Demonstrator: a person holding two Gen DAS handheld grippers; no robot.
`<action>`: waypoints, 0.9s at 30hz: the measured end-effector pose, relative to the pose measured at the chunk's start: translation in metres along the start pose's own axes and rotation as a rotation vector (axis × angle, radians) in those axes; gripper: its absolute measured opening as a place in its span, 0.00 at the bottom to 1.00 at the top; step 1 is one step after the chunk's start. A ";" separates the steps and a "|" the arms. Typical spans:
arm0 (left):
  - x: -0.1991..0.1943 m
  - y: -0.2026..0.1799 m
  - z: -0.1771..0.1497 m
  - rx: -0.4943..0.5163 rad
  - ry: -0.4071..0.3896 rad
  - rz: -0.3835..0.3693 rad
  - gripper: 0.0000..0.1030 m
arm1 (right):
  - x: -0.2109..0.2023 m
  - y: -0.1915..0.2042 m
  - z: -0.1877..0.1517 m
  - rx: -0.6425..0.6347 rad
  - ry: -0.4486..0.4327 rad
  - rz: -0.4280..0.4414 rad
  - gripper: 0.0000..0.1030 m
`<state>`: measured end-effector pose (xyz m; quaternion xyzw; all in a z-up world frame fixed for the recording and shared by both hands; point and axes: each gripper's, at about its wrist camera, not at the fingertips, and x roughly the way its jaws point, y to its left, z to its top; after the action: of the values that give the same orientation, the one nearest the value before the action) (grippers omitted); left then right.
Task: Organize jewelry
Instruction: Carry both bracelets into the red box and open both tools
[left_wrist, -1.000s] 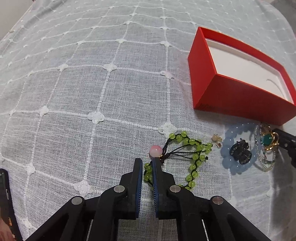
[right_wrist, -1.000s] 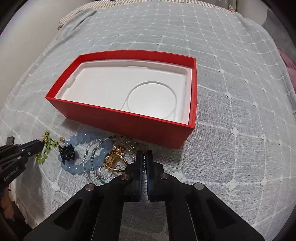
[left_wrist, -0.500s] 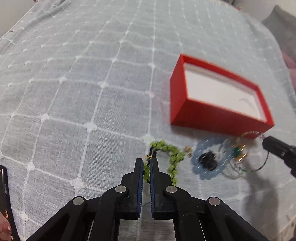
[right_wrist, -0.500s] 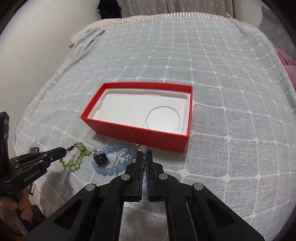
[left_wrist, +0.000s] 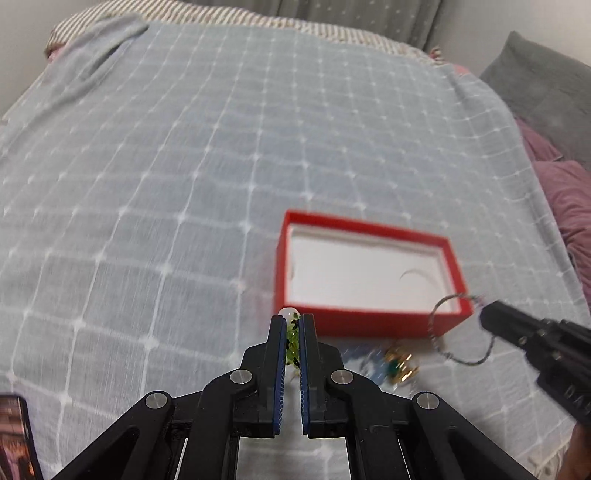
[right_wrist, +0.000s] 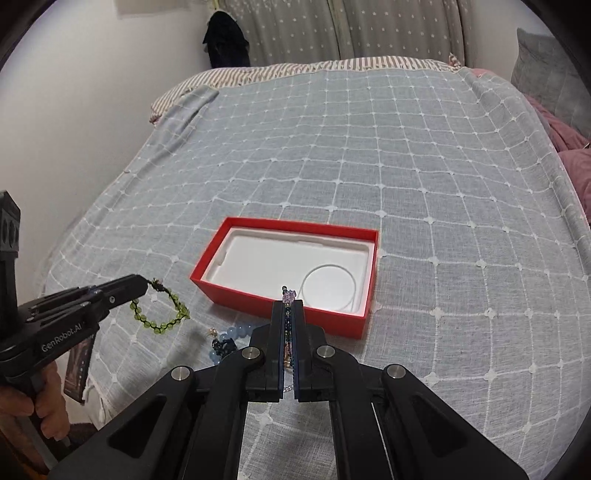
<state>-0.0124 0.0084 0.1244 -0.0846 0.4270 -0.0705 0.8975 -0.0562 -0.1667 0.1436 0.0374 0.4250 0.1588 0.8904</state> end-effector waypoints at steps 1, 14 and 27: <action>0.000 -0.002 0.003 0.007 -0.003 -0.006 0.01 | -0.001 0.000 0.002 0.001 -0.003 -0.003 0.02; 0.025 -0.042 0.042 -0.003 -0.021 -0.123 0.01 | -0.004 -0.012 0.039 0.037 -0.051 -0.009 0.02; 0.077 -0.007 0.024 -0.041 0.067 -0.010 0.01 | 0.031 -0.009 0.045 0.062 0.008 0.087 0.02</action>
<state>0.0541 -0.0119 0.0831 -0.1025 0.4576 -0.0690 0.8805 -0.0011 -0.1619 0.1470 0.0827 0.4312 0.1841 0.8794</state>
